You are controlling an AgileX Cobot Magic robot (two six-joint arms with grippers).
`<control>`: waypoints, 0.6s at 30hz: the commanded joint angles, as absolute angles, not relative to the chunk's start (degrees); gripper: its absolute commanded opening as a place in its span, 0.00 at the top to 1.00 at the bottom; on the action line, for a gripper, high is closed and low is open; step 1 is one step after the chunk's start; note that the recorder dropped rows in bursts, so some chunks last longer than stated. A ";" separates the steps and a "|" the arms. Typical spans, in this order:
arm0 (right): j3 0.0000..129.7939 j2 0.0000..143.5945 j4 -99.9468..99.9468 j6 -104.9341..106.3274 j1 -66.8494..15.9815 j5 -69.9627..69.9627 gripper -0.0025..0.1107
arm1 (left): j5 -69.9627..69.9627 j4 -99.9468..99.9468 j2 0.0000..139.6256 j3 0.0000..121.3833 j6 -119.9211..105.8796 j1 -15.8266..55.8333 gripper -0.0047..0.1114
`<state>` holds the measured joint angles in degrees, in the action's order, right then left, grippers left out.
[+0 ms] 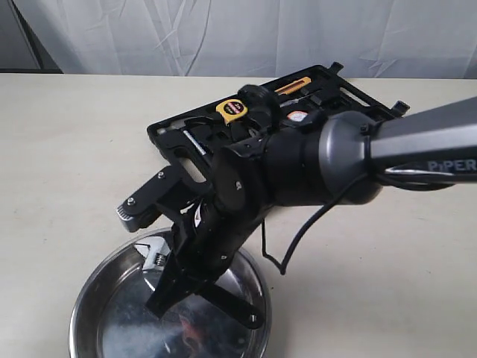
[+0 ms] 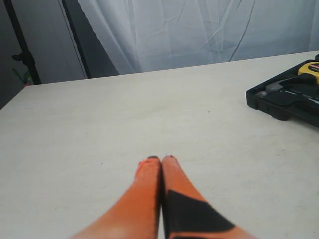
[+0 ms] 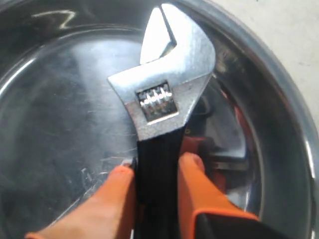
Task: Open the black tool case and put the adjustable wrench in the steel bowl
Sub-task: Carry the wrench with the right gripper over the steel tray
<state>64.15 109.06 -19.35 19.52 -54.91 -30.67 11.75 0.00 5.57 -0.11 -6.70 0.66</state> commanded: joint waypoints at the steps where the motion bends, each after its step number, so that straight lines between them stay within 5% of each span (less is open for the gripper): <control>1: 64.27 111.58 -21.59 19.97 -55.05 -29.79 0.99 | 11.16 0.00 5.35 0.00 -6.42 1.15 0.96; 18: 64.27 112.31 -22.71 19.97 -55.05 -28.07 0.99 | 11.16 0.00 5.35 0.00 -6.42 1.15 0.96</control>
